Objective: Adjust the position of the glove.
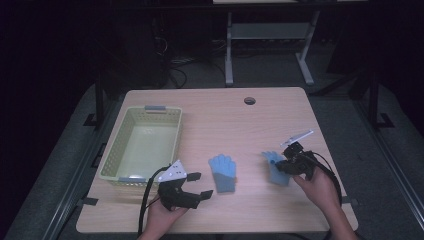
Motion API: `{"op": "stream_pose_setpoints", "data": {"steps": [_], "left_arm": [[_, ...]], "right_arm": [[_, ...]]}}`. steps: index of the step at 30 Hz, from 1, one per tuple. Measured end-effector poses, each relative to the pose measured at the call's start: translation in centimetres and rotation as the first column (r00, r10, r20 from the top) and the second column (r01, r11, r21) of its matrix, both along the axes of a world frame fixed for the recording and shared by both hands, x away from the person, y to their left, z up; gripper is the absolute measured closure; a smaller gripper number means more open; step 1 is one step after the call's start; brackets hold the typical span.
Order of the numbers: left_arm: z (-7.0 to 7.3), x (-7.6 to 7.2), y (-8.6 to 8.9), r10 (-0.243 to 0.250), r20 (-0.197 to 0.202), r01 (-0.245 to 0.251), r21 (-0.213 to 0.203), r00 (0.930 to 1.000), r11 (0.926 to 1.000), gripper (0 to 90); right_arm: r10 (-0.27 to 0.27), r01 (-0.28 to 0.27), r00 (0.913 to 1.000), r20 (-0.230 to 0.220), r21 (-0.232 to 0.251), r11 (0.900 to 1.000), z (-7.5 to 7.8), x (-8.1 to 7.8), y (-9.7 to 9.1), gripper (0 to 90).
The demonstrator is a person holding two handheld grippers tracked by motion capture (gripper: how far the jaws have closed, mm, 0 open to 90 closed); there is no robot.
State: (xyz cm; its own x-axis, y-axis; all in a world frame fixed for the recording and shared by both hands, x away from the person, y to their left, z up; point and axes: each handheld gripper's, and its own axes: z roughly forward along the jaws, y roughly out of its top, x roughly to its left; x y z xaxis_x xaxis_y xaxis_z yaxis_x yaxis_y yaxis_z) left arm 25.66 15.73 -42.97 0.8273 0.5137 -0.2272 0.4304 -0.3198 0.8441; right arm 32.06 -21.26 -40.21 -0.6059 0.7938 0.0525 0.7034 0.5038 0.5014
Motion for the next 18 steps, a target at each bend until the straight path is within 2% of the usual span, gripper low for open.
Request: {"op": "stream_pose_setpoints", "data": {"steps": [6,7,9,10,11,12,13,14,15,18], "left_arm": [[0.0,0.1,0.1,-0.006,0.011,0.006,0.008,0.9999,0.9999,24.1],[0.0,0.1,0.1,-0.005,0.006,0.005,0.006,1.0,1.0,24.1],[0.0,0.1,0.1,-0.006,0.008,0.006,0.006,1.0,1.0,24.1],[0.0,0.0,0.1,-0.007,0.007,0.007,0.013,1.0,0.9999,24.1],[0.0,0.0,0.1,-0.007,0.007,0.007,0.013,1.0,0.9999,24.1],[-0.1,0.0,0.0,-0.008,0.001,0.008,0.008,1.0,0.9999,24.1],[-0.1,0.0,0.0,-0.008,0.001,0.008,0.008,1.0,0.9999,24.1],[-0.2,-0.1,-0.1,-0.014,-0.004,0.014,0.017,0.9999,0.9998,24.1],[-0.2,-0.1,-0.1,-0.014,-0.004,0.014,0.017,0.9999,0.9998,24.1],[-0.1,-0.1,-0.2,-0.019,0.004,0.019,0.02,0.9998,0.9996,24.1]], "right_arm": [[0.047,-0.047,0.9985,0.027,0.004,0.9989,1.4,-0.1,1.7,82.2],[0.072,-0.073,0.9969,0.032,0.012,0.9973,1.9,0.0,2.7,82.2],[0.084,-0.085,0.9957,0.038,0.013,0.9963,2.1,0.0,3.2,82.2],[0.11,-0.111,0.9931,0.042,0.02,0.9937,2.4,0.1,4.2,81.9],[0.11,-0.111,0.9931,0.042,0.02,0.9937,2.4,0.1,4.2,81.9],[0.135,-0.136,0.9898,0.046,0.009,0.9907,2.6,0.2,5.3,81.8],[0.135,-0.136,0.9898,0.046,0.009,0.9907,2.6,0.2,5.3,81.8],[0.152,-0.152,0.9877,0.038,0.014,0.9882,2.5,0.4,6.3,81.9],[0.152,-0.152,0.9877,0.038,0.014,0.9882,2.5,0.4,6.3,81.9],[0.186,-0.186,0.9822,0.029,0.017,0.9824,2.1,0.8,8.2,81.8]]}}
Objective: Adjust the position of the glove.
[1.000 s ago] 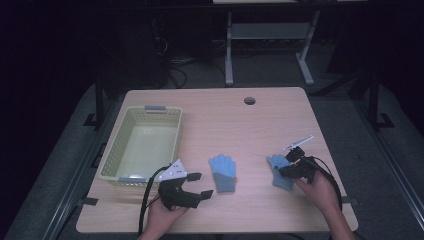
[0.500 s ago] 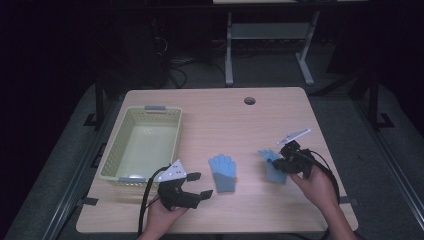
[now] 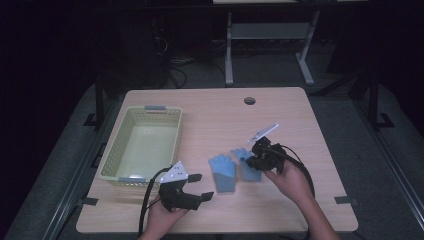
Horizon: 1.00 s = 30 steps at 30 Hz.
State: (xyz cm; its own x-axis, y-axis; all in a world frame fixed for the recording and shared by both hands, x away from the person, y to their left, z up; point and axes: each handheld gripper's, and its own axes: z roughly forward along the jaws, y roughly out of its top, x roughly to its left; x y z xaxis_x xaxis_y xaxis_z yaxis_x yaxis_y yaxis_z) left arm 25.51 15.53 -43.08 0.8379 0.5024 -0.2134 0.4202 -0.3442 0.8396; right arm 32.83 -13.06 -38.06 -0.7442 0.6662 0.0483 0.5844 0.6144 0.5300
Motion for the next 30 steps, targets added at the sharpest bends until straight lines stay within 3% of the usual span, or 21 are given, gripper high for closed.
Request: {"op": "stream_pose_setpoints", "data": {"steps": [10,24,30], "left_arm": [[0.2,-0.2,0.3,0.013,-0.002,-0.013,-0.005,0.9999,0.9999,24.2],[0.2,0.0,0.6,0.028,0.002,-0.028,0.005,0.9996,0.9996,24.4],[0.3,0.1,0.7,0.029,-0.002,-0.029,-0.005,0.9996,0.9996,24.4]], "right_arm": [[0.073,-0.074,0.9969,-0.029,-0.017,0.9971,-1.0,0.6,4.3,81.4],[0.113,-0.112,0.9906,-0.077,0.017,0.9936,-2.4,0.8,6.8,80.8],[0.115,-0.117,0.9901,-0.081,-0.025,0.9928,-3.2,0.8,7.5,79.6]]}}
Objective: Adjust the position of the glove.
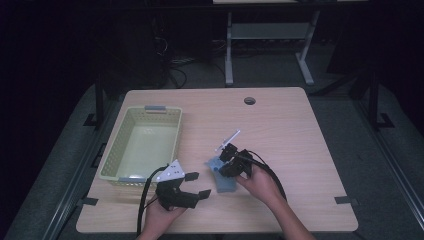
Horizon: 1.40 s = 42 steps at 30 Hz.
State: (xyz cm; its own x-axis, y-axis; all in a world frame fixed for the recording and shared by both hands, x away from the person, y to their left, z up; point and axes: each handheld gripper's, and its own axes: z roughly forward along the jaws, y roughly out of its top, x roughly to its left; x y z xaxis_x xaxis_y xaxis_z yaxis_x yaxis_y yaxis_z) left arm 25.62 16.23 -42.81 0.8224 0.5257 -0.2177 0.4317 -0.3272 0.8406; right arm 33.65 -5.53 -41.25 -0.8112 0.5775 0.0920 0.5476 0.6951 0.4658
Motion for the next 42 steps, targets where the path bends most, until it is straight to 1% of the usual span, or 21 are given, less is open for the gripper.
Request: {"op": "stream_pose_setpoints", "data": {"steps": [5,8,9,10,13,18,21,23,25,31,32,33,34,35,36,37,38,39,40,41,42], "left_arm": [[0.0,0.1,0.1,0.008,-0.002,-0.008,0.004,1.0,1.0,24.4],[0.0,0.1,0.1,0.014,-0.003,-0.014,0.013,0.9999,0.9998,24.4],[0.0,0.1,0.1,0.014,-0.003,-0.014,0.013,0.9999,0.9998,24.4],[0.0,0.1,0.1,0.015,-0.003,-0.015,0.014,0.9999,0.9998,24.5],[-0.1,0.1,0.0,0.016,-0.004,-0.016,0.021,0.9999,0.9996,24.7],[-0.2,0.1,-0.2,0.022,-0.023,-0.021,0.029,0.9995,0.9993,29.9],[-0.2,0.2,-0.3,0.007,-0.039,-0.006,0.021,0.9992,0.9998,30.0],[-0.2,0.3,-0.5,-0.008,-0.046,0.009,0.02,0.9989,0.9998,29.9],[-0.2,0.4,-0.7,-0.012,-0.049,0.013,0.026,0.9987,0.9996,29.9],[-0.8,1.2,-1.4,-0.004,-0.116,0.007,0.026,0.9932,0.9996,30.6],[-1.1,1.7,-1.8,0.008,-0.151,-0.006,0.018,0.9885,0.9998,30.4],[-1.1,1.7,-1.8,0.008,-0.151,-0.006,0.018,0.9885,0.9998,29.7],[-1.4,2.3,-2.2,0.033,-0.193,-0.028,0.024,0.9806,0.9993,28.2],[-1.4,2.3,-2.2,0.033,-0.193,-0.028,0.024,0.9806,0.9993,27.5],[-1.8,2.8,-2.4,0.05,-0.246,-0.045,0.024,0.9679,0.9987,27.8],[-1.8,2.8,-2.4,0.05,-0.246,-0.045,0.024,0.9679,0.9987,27.9],[-2.3,3.1,-2.5,0.077,-0.283,-0.073,0.024,0.9559,0.997,28.0],[-2.3,3.1,-2.5,0.077,-0.283,-0.073,0.024,0.9559,0.997,29.6],[-2.7,3.5,-2.4,0.093,-0.33,-0.095,0.009,0.9392,0.9954,31.5],[-2.7,3.5,-2.4,0.093,-0.33,-0.095,0.009,0.9392,0.9954,32.6],[-3.0,3.9,-2.3,0.118,-0.376,-0.128,0.0,0.919,0.9918,34.5]], "right_arm": [[-0.01,0.01,0.9999,-0.002,-0.026,0.9996,-0.7,0.1,0.3,76.5],[-0.042,0.042,0.9991,0.003,-0.032,0.9986,-1.0,0.0,0.4,62.3],[-0.042,0.042,0.9991,0.003,-0.032,0.9986,-1.0,0.0,0.4,62.3],[-0.069,0.069,0.9971,0.032,-0.017,0.9975,-0.8,-0.1,0.3,59.8],[-0.075,0.074,0.997,0.019,0.033,0.9967,-0.7,-0.2,0.1,69.7],[-0.079,0.079,0.9969,-0.001,0.0,0.9969,-2.3,0.1,0.2,77.2],[-0.088,0.088,0.9961,-0.009,0.014,0.996,-2.7,0.1,0.1,76.4],[-0.102,0.102,0.9947,-0.008,0.031,0.9943,-2.6,0.1,-0.2,72.5],[-0.125,0.125,0.9921,-0.006,0.058,0.9904,-2.1,-0.1,-0.8,58.7],[-0.162,0.164,0.9864,-0.028,0.119,0.9792,-1.6,-0.3,-2.5,47.0],[-0.175,0.179,0.9837,-0.038,0.124,0.976,-1.7,-0.4,-3.2,44.1],[-0.175,0.179,0.9837,-0.038,0.124,0.976,-1.7,-0.4,-3.2,44.1],[-0.191,0.198,0.9797,-0.061,0.156,0.9676,-1.8,-0.5,-3.9,43.5],[-0.191,0.198,0.9797,-0.061,0.156,0.9676,-1.8,-0.5,-3.9,43.5],[-0.211,0.221,0.9745,-0.077,0.169,0.9605,-1.8,-0.7,-4.5,43.1],[-0.211,0.221,0.9745,-0.077,0.169,0.9605,-1.8,-0.7,-4.5,43.1],[-0.227,0.242,0.969,-0.098,0.188,0.9518,-1.9,-0.9,-5.1,43.3],[-0.227,0.242,0.969,-0.098,0.188,0.9518,-1.9,-0.9,-5.1,43.3],[-0.248,0.27,0.9605,-0.126,0.208,0.94,-2.1,-0.9,-5.6,44.2],[-0.248,0.27,0.9605,-0.126,0.208,0.94,-2.1,-0.9,-5.6,44.2],[-0.26,0.29,0.9541,-0.148,0.239,0.9269,-2.2,-0.9,-6.1,44.9]]}}
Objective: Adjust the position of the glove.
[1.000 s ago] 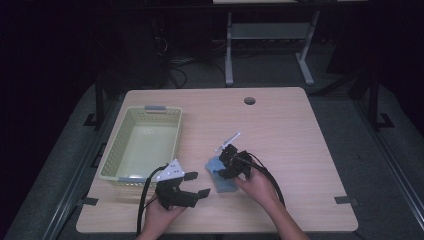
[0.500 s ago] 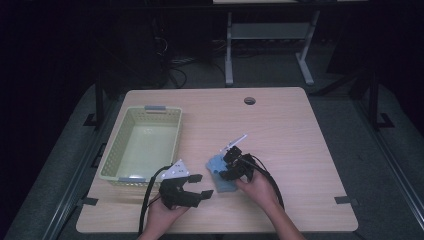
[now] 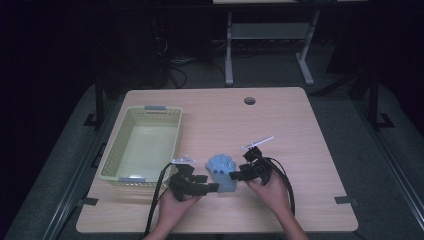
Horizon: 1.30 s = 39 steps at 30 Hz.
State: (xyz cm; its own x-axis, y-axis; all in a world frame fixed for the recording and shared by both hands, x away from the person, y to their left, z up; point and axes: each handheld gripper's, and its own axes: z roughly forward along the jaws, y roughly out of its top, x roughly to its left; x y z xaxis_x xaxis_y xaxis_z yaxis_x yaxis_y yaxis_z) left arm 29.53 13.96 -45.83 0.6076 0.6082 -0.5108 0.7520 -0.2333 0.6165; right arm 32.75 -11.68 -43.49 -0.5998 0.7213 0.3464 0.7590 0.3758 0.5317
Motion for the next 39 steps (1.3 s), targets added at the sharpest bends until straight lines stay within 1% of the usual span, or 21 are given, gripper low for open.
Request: {"op": "stream_pose_setpoints", "data": {"steps": [1,2,4,5,6,7,9,10,11,12,13,14,18,20,21,23,26,29,32,34,39], "left_arm": [[0.0,0.0,0.0,0.0,0.0,0.0,0.0,1.0,1.0,37.0],[-0.2,0.4,0.0,0.023,-0.027,-0.024,-0.027,0.9994,0.9993,37.9],[-0.4,0.7,-0.3,0.046,-0.04,-0.047,-0.014,0.9981,0.9988,39.8],[-0.4,0.7,-0.3,0.046,-0.04,-0.047,-0.014,0.9981,0.9988,40.0],[-0.7,1.0,-0.5,0.049,-0.076,-0.051,-0.017,0.9959,0.9986,40.1],[-0.7,1.0,-0.5,0.049,-0.076,-0.051,-0.017,0.9959,0.9986,40.2],[-1.0,1.2,-0.6,0.05,-0.101,-0.051,-0.016,0.9937,0.9986,40.1],[-1.1,1.2,-0.6,0.05,-0.106,-0.053,-0.026,0.9931,0.9982,40.4],[-1.2,1.3,-0.6,0.054,-0.113,-0.059,-0.035,0.9921,0.9977,40.4],[-1.2,1.3,-0.8,0.06,-0.143,-0.068,-0.052,0.9879,0.9963,41.0],[-1.2,1.3,-0.8,0.06,-0.143,-0.068,-0.052,0.9879,0.9963,41.5],[-1.3,1.3,-1.0,0.058,-0.138,-0.065,-0.048,0.9887,0.9967,42.5],[-1.4,1.5,-1.1,0.054,-0.134,-0.061,-0.048,0.9895,0.9969,48.0],[-1.4,1.7,-1.2,0.05,-0.137,-0.057,-0.048,0.9893,0.9972,50.9],[-1.4,1.7,-1.2,0.05,-0.137,-0.057,-0.048,0.9893,0.9972,51.6],[-1.4,1.7,-1.4,0.046,-0.137,-0.052,-0.044,0.9895,0.9977,52.4],[-1.4,1.6,-1.8,0.036,-0.112,-0.039,-0.031,0.9931,0.9988,53.6],[-1.4,1.7,-1.9,0.029,-0.106,-0.032,-0.025,0.9939,0.9992,55.7],[-1.5,1.8,-2.1,0.03,-0.124,-0.035,-0.034,0.9918,0.9988,57.2],[-1.5,2.1,-2.4,0.023,-0.132,-0.028,-0.033,0.991,0.9991,59.1],[-1.7,2.5,-2.4,0.018,-0.156,-0.025,-0.048,0.9876,0.9985,62.8]], "right_arm": [[0.0,0.0,1.0,0.0,0.0,1.0,0.0,0.0,0.0,44.9],[-0.02,0.02,0.9997,-0.017,0.02,0.9996,-0.2,0.0,-0.4,44.9],[-0.032,0.034,0.9986,-0.041,0.036,0.9988,-0.3,-0.1,-0.6,44.9],[-0.032,0.034,0.9986,-0.041,0.036,0.9988,-0.3,-0.1,-0.6,44.9],[-0.042,0.045,0.9973,-0.06,0.054,0.9975,-0.4,-0.2,-0.7,44.9],[-0.042,0.045,0.9973,-0.06,0.054,0.9975,-0.4,-0.2,-0.7,44.9],[-0.053,0.059,0.9953,-0.081,0.077,0.9953,-0.6,-0.2,-0.7,44.8],[-0.067,0.075,0.9929,-0.098,0.078,0.9941,-0.8,-0.2,-0.8,44.0],[-0.067,0.075,0.9929,-0.098,0.078,0.9941,-0.8,-0.2,-0.8,44.0],[-0.081,0.091,0.9917,-0.1,0.09,0.9918,-1.1,-0.2,-0.8,44.4],[-0.081,0.091,0.9917,-0.1,0.09,0.9918,-1.1,-0.2,-0.8,44.4],[-0.083,0.097,0.9895,-0.118,0.111,0.9891,-1.5,-0.3,-0.8,45.6],[-0.076,0.09,0.9895,-0.123,0.114,0.9894,-2.2,-0.4,-0.5,48.1],[-0.089,0.111,0.9856,-0.144,0.149,0.9827,-2.7,-0.5,-0.6,51.8],[-0.089,0.111,0.9856,-0.144,0.149,0.9827,-2.7,-0.5,-0.6,51.8],[-0.097,0.125,0.9821,-0.161,0.175,0.9766,-3.0,-0.7,-0.7,54.9],[-0.098,0.124,0.9844,-0.146,0.184,0.975,-3.2,-0.9,-0.7,57.2],[-0.099,0.126,0.9847,-0.143,0.192,0.9732,-3.3,-1.0,-0.6,59.1],[-0.104,0.133,0.9833,-0.149,0.2,0.9708,-3.4,-1.0,-0.5,60.6],[-0.106,0.14,0.9808,-0.164,0.216,0.9662,-3.5,-1.0,-0.3,64.3],[-0.1,0.134,0.9828,-0.155,0.225,0.9651,-3.6,-0.9,-0.3,68.4]]}}
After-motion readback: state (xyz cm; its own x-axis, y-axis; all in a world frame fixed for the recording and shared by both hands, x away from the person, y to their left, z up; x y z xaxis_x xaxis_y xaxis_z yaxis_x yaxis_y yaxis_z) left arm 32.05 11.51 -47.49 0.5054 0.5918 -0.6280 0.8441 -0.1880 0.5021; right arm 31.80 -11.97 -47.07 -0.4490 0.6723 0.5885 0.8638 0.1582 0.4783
